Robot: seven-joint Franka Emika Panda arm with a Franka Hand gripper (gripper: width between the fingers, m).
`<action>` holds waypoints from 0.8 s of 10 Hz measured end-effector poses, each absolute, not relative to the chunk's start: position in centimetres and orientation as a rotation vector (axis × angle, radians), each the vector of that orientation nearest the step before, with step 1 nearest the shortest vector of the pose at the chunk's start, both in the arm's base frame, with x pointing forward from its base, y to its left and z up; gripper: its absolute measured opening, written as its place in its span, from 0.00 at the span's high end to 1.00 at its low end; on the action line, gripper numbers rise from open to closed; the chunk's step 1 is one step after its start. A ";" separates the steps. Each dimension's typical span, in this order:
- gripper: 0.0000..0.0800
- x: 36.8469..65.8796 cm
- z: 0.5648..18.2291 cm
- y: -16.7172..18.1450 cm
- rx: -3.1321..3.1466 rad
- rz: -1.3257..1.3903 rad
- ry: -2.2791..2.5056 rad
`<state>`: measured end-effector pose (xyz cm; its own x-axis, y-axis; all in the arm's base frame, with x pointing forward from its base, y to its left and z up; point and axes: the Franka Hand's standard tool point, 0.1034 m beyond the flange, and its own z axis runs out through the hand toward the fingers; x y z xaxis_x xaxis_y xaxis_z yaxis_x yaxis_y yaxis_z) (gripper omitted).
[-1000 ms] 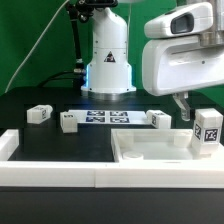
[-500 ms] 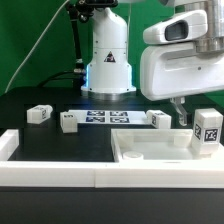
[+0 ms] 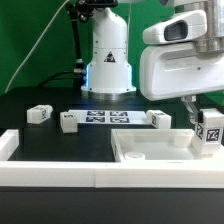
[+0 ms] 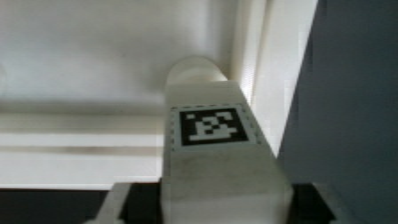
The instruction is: Assemble one leg
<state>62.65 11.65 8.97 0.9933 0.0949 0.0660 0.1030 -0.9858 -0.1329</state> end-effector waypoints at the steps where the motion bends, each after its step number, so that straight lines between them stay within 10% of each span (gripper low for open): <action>1: 0.63 62.6 9.0 11.6 -3.000 -0.090 -0.143; 8: 0.63 62.6 8.8 11.1 -2.803 -0.098 1.064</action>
Offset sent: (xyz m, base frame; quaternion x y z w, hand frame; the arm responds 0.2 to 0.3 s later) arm -0.0176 0.0036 -0.0075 0.0029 0.0011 0.2626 0.9649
